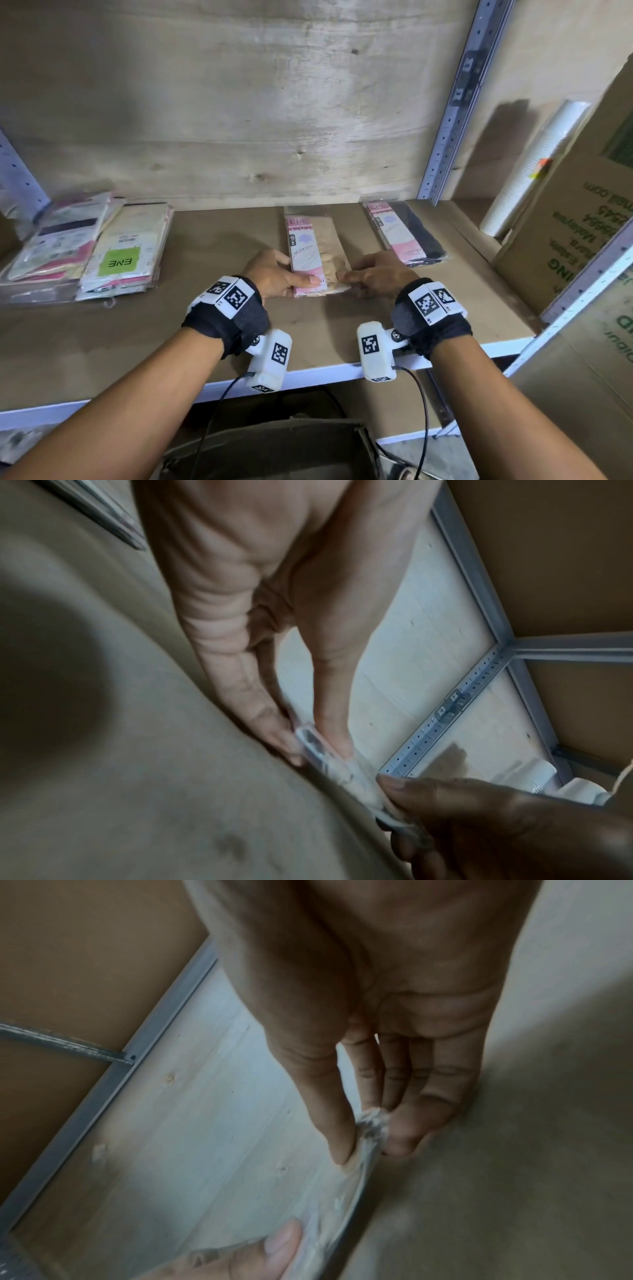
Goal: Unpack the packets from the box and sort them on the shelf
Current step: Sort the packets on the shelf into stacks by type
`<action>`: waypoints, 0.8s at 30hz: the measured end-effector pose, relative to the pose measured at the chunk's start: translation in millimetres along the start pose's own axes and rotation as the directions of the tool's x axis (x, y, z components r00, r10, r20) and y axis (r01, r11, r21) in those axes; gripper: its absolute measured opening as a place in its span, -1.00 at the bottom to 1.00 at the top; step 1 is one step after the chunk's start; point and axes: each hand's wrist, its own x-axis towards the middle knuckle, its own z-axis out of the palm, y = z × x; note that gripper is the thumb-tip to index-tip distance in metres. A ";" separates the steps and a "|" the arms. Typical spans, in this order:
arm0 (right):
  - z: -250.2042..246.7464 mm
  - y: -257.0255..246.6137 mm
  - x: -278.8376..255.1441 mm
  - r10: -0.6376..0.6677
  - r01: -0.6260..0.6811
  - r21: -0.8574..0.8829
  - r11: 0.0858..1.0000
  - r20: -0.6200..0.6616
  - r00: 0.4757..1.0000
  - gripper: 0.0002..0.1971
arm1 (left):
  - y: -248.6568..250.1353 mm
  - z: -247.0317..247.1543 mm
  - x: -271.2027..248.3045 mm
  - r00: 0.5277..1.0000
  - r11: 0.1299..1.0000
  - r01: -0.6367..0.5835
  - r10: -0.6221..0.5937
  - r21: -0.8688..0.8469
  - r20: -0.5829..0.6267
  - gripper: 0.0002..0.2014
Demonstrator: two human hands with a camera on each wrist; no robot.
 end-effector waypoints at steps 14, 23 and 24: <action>-25.5 -3.9 26.8 -0.082 -0.011 -0.309 0.951 -0.288 0.954 -0.71 | 17.5 32.4 37.5 0.998 0.985 -0.037 0.044 0.168 -0.039 -0.42; -22.9 -6.6 28.7 -0.152 0.026 -0.410 0.912 -0.277 0.949 -0.70 | 23.7 36.8 39.3 1.000 0.980 0.027 -0.027 0.196 -0.004 -0.44; -22.6 -6.9 28.4 -0.163 0.032 -0.422 0.906 -0.277 0.947 -0.70 | 23.9 37.2 39.3 1.000 0.981 0.027 -0.028 0.191 0.000 -0.43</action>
